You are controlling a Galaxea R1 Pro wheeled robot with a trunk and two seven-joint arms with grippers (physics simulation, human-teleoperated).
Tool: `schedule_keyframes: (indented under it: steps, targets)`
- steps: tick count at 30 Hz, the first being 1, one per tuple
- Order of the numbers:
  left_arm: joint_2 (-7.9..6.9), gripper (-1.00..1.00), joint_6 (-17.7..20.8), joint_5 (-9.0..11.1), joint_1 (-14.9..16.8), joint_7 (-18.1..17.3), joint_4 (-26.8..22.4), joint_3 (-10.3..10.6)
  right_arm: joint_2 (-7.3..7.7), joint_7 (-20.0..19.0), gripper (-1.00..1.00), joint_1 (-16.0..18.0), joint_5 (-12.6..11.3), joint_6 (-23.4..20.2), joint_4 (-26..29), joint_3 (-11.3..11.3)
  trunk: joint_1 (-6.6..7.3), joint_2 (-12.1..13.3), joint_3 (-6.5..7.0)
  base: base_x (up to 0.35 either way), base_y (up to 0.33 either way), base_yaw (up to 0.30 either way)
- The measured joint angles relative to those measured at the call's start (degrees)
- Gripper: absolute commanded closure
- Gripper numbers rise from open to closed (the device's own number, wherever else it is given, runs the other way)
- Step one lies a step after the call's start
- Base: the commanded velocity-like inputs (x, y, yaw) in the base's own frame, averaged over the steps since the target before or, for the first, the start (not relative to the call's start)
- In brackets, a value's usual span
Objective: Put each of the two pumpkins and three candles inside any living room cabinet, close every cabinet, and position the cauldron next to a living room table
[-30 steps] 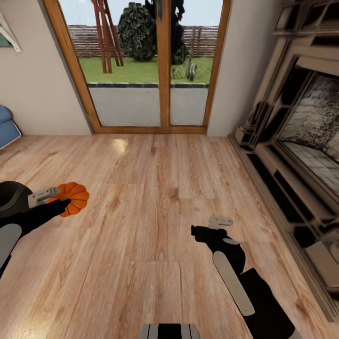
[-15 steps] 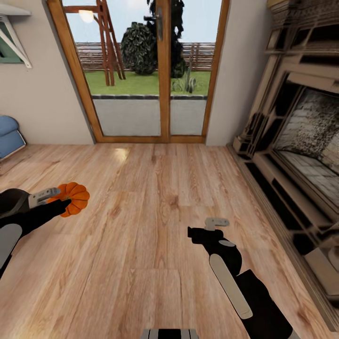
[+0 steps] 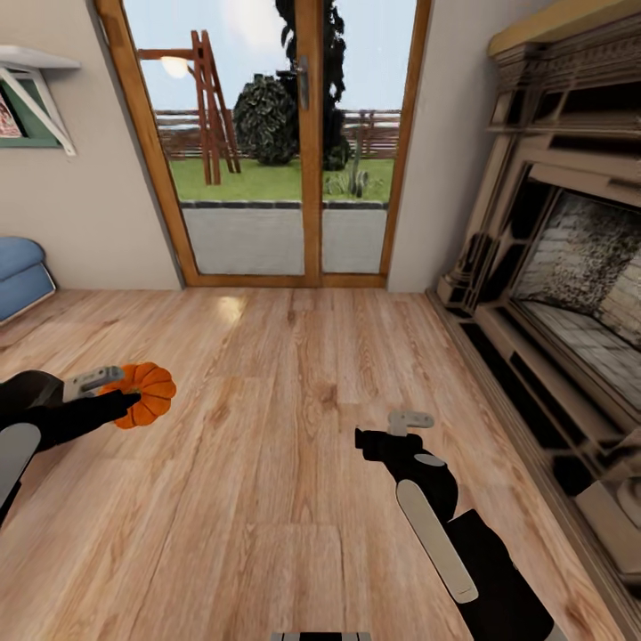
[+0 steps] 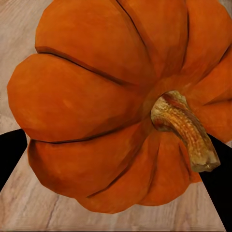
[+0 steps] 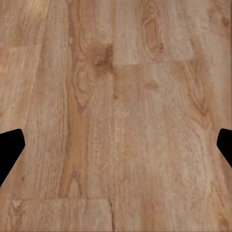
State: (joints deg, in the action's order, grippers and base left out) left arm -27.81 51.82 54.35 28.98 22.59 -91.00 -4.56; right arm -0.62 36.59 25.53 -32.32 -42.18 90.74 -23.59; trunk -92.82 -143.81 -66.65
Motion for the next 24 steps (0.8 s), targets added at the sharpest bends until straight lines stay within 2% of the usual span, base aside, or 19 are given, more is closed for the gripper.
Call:
schedule_keyframes:
  steps: [7, 20, 24]
  targets:
    - [0.01, 1.0, 1.43, 0.02, 0.01, 0.03, 0.07, 0.17, 0.0, 0.0, -1.0, 0.0, 0.0, 0.0, -0.01, 0.09, 0.17, 0.09, 1.55, -0.048, 0.0, 0.0]
    - [0.04, 1.0, 1.53, -0.28, 0.06, 0.19, 0.09, 0.38, 0.0, 0.0, -1.0, 0.0, -0.09, 0.01, -0.01, 0.1, 0.48, 0.27, 4.43, -0.317, 0.0, 0.0]
    - [0.05, 1.0, 1.52, -0.27, 0.08, 0.21, 0.09, 0.35, 0.0, 0.0, -1.0, 0.0, -0.09, 0.01, 0.0, 0.1, 0.61, 0.32, 5.32, -0.167, 0.0, 0.0]
